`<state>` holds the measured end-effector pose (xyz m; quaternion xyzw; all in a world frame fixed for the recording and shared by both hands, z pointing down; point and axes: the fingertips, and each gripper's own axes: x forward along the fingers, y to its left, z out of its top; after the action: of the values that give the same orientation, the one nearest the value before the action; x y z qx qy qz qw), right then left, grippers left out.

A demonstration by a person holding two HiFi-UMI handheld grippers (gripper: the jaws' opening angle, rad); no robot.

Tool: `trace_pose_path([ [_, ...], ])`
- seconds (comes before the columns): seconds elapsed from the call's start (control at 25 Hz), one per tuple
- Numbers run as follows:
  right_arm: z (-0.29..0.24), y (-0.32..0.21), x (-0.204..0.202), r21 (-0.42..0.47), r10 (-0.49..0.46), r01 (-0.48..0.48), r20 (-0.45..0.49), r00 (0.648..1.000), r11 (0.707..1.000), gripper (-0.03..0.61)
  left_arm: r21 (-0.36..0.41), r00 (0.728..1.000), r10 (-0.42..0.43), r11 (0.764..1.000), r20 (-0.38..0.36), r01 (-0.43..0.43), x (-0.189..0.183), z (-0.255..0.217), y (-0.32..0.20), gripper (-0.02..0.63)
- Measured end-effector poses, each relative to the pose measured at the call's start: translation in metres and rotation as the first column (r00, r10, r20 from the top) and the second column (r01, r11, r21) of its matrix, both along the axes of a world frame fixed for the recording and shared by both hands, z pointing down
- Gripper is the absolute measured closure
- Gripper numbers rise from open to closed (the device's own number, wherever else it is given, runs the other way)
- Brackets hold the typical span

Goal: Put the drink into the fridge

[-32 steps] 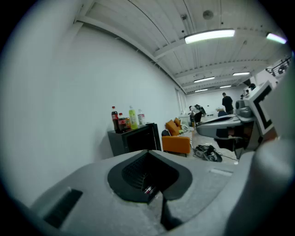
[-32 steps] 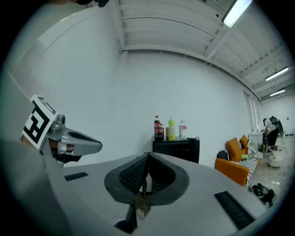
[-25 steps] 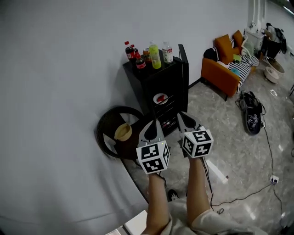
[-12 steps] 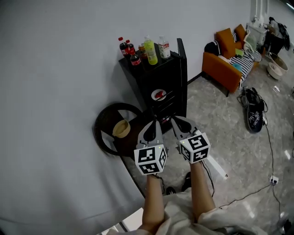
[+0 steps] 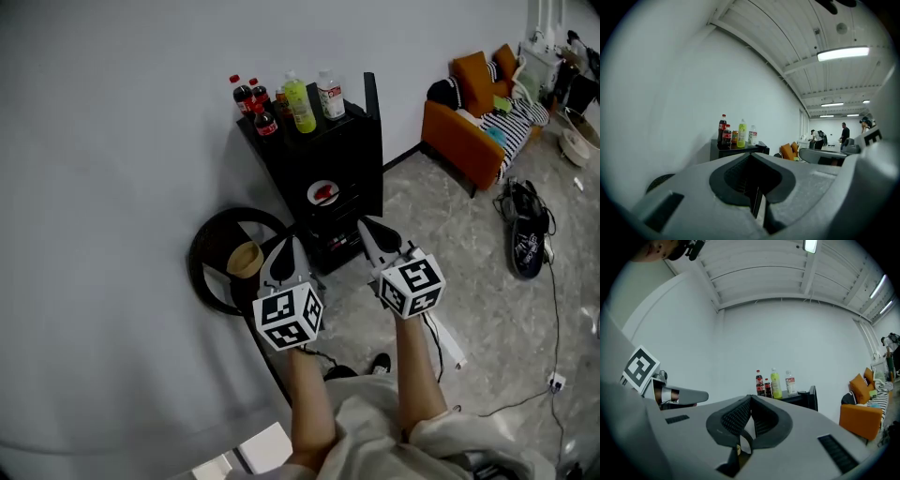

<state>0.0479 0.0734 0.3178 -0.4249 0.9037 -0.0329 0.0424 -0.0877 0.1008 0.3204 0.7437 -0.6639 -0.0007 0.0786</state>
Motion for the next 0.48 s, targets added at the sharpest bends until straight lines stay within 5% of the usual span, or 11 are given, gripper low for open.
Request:
trace_pose_path([
  [0.32,0.007,-0.027,-0.002,0.025,-0.047,0.047,-0.022,0.999,0.999,0.571,-0.051,0.999,-0.029,0.998,-0.014,0.028,0.001,0.02,-0.027,0.604],
  [0.48,0.005,-0.056,0.001,-0.005,-0.02,0.021,0.147,0.989,1.0,0.571,-0.041,0.998,-0.029,0.999,-0.052,0.027,-0.007,0.026,-0.049,0.604],
])
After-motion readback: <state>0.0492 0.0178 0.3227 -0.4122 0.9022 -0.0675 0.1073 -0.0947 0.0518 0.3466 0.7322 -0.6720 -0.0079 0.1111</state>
